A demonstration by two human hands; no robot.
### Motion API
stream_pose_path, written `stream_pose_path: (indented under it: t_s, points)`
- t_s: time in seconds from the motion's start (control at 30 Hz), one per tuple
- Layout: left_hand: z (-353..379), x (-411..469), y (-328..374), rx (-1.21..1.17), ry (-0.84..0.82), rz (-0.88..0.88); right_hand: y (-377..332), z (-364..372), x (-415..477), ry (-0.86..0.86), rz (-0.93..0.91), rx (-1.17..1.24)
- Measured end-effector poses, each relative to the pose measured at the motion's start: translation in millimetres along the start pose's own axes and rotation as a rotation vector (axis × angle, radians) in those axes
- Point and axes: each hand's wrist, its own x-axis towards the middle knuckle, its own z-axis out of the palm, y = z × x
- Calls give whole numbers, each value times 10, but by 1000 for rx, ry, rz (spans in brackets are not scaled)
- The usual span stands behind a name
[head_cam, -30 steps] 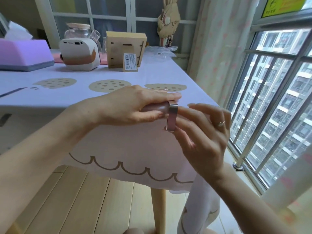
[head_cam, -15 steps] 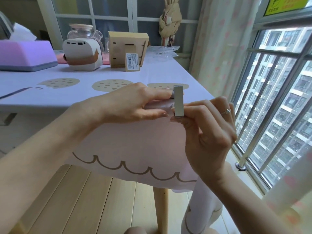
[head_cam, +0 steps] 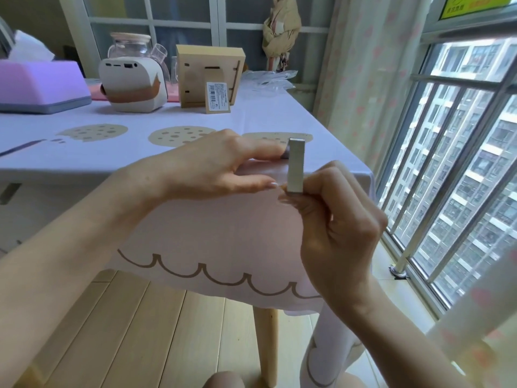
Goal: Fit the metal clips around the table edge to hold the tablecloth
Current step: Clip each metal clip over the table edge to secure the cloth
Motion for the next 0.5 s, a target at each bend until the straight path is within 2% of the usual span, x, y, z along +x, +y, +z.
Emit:
stream_pose_path:
  t_s: [0.23, 0.5]
  points:
    - [4, 12, -71, 29, -46, 33, 281, 38, -363, -100, -130, -94]
    - [36, 8, -96, 84, -23, 78, 344, 26, -317, -112, -218, -211]
